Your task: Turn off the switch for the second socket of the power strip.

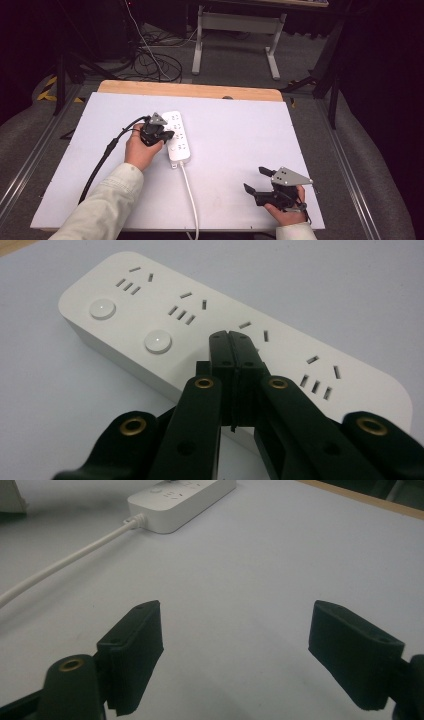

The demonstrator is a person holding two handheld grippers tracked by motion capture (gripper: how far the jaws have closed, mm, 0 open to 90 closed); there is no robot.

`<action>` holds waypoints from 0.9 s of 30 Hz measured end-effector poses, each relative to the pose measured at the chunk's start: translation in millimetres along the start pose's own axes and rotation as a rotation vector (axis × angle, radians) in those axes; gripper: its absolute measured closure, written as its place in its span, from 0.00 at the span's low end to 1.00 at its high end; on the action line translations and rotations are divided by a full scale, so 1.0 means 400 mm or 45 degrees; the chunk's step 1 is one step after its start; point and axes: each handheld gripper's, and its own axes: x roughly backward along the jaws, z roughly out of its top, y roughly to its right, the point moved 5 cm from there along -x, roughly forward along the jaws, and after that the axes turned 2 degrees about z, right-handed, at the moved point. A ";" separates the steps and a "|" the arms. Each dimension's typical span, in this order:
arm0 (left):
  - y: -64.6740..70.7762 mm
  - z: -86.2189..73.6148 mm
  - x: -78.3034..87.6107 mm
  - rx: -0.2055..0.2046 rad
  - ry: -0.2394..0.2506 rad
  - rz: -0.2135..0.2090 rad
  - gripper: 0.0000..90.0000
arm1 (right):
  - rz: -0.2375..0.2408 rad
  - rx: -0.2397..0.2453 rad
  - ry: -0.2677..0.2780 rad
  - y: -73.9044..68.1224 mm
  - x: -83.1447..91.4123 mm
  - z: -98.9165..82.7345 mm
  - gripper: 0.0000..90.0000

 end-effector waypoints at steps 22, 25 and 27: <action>0.000 -0.005 -0.007 0.003 -0.013 0.014 1.00 | -0.001 0.000 0.001 0.000 0.001 0.000 0.24; 0.001 -0.006 -0.006 -0.001 -0.014 0.019 1.00 | -0.002 0.000 0.000 0.000 0.001 0.000 0.25; -0.004 -0.006 -0.006 0.012 -0.008 0.008 1.00 | -0.002 0.000 0.000 0.000 0.001 -0.001 0.24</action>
